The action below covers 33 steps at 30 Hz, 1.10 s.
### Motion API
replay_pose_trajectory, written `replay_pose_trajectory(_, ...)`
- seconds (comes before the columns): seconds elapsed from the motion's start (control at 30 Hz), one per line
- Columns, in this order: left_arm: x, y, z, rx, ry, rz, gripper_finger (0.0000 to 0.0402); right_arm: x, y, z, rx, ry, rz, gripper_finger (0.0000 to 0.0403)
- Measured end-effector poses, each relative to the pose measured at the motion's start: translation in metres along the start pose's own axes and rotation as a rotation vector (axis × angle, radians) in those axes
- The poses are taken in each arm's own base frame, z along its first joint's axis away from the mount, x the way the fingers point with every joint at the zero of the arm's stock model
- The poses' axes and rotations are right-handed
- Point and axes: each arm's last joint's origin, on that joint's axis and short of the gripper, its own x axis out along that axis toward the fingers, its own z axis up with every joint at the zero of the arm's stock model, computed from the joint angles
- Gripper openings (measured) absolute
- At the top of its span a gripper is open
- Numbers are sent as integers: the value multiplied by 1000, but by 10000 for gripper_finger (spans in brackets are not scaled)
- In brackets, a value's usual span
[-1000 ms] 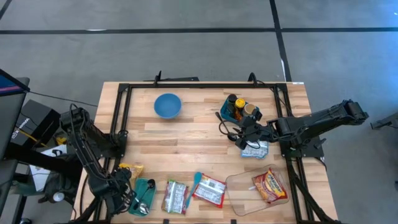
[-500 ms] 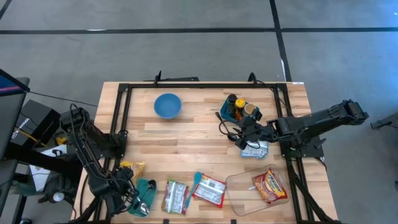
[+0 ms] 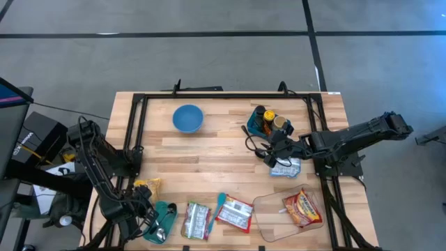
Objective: Pick & Place Food Item
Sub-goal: Put the silver spoon into the green bin
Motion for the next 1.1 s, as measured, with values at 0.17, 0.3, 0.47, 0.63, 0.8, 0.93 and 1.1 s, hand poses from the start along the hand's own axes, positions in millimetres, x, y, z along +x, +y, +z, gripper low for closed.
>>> replay_pose_trajectory(0.17, 0, 0, 1, 0, -22, -13, 0, 0, 0, 0, 0, 0, 0, 150)
replay_pose_trajectory(0.3, 0, -1, 2, 1, -59, -37, 0, 0, 0, 0, 0, 0, 0, 150)
replay_pose_trajectory(0.47, 0, -1, 2, 0, -64, -41, 0, 0, 0, 0, 0, 0, -1, 150)
replay_pose_trajectory(0.63, 0, -2, 3, 1, -95, -61, 0, 0, 0, 0, 0, 0, 0, 150)
replay_pose_trajectory(0.8, 0, -3, 5, 16, -105, -65, 0, 0, 0, 0, 0, 0, 0, 150)
replay_pose_trajectory(0.93, 0, -3, 5, 39, -109, -69, 0, 0, 0, 0, 1, 0, 0, 150)
replay_pose_trajectory(1.1, 0, -4, 6, 43, -144, -90, 0, 0, 0, 0, 0, 0, 0, 150)
